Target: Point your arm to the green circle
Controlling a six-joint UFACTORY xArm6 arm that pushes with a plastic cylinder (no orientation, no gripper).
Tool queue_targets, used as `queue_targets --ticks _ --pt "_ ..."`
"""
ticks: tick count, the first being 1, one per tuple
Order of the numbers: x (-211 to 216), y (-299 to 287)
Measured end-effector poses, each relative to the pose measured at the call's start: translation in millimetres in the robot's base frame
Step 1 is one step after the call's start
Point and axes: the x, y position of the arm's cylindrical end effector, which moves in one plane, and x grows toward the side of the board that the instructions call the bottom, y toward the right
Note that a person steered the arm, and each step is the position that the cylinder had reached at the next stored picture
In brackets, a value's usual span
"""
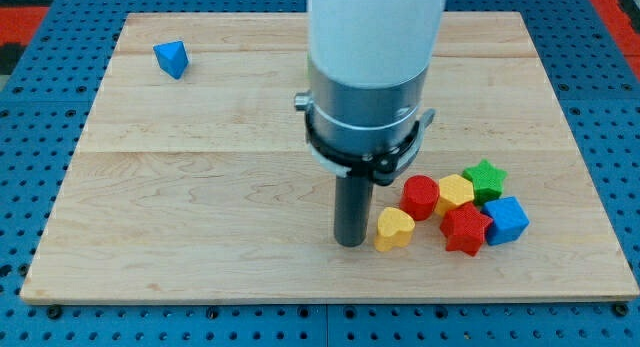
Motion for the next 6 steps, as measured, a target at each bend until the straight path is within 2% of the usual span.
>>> queue_targets --ticks 2,3,4,5,6 --pt "3 46" --pt "3 32" --pt "-44 -7" --pt "-147 -63" --pt "-230 -93"
